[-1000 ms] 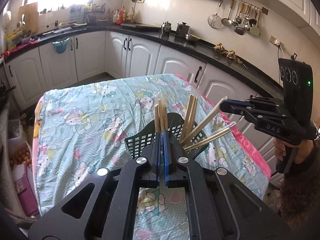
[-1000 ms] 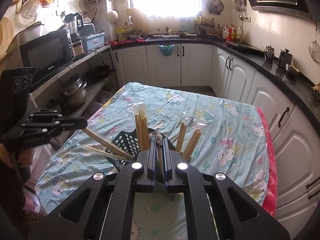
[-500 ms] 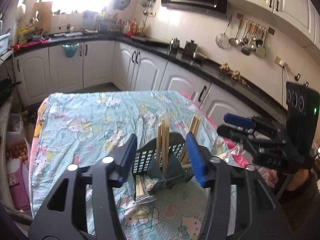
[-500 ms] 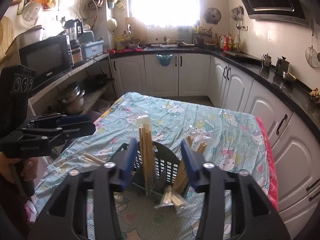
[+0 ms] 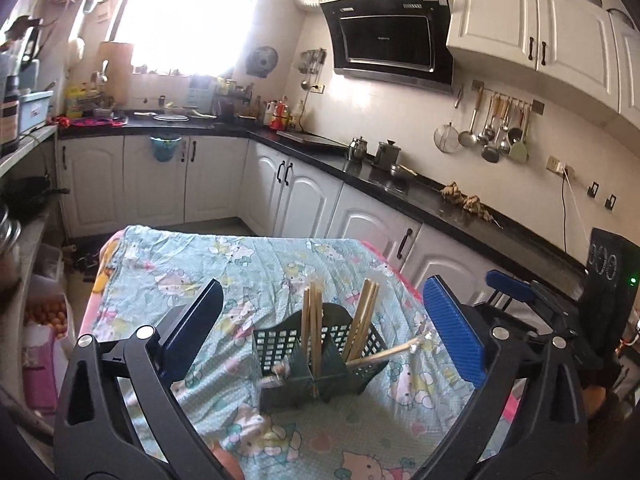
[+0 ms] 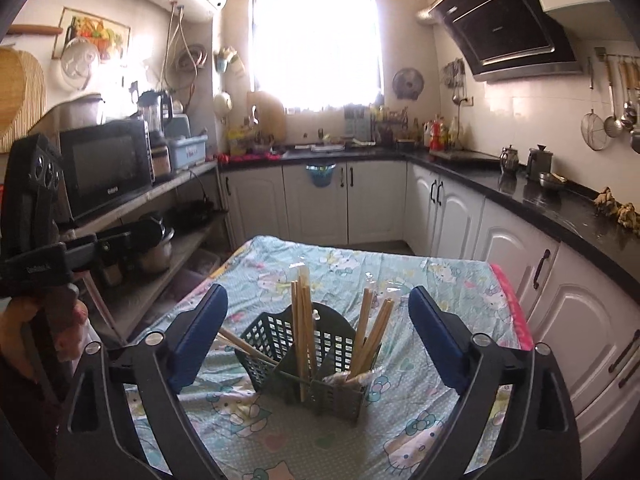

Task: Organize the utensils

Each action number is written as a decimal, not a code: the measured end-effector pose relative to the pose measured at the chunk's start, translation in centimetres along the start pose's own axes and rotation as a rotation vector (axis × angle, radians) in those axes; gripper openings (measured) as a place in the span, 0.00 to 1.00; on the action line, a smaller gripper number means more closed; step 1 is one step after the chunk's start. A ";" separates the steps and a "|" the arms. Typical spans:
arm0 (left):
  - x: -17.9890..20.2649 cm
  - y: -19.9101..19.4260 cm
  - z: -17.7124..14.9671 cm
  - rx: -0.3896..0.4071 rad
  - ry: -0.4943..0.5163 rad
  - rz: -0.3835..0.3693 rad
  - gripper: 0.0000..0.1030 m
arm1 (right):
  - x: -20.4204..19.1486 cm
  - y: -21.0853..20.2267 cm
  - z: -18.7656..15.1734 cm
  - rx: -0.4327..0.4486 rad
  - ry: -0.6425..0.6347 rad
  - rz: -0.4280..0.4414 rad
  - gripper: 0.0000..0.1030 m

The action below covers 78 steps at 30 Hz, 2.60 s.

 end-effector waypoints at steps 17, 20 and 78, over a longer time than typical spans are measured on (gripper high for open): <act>0.3 -2.1 -10.6 -0.053 0.043 0.189 0.90 | -1.8 -5.3 -9.7 0.033 -0.017 -0.124 0.94; 0.1 -2.4 -12.4 -0.045 0.045 0.222 0.90 | -2.6 -5.8 -11.6 0.057 -0.051 -0.166 0.94; 1.9 -4.4 -18.2 0.075 0.055 0.181 0.90 | -1.8 -8.5 -17.5 0.223 0.011 -0.245 0.94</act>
Point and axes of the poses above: each gripper's, at about its wrist camera, not at the fingertips, and y roughly the way its jaws point, x to its right, z to its top, the point moved 7 cm from there along y, roughly the way its jaws point, and after that the axes turned 4 degrees about -z, right-handed, at the moved point
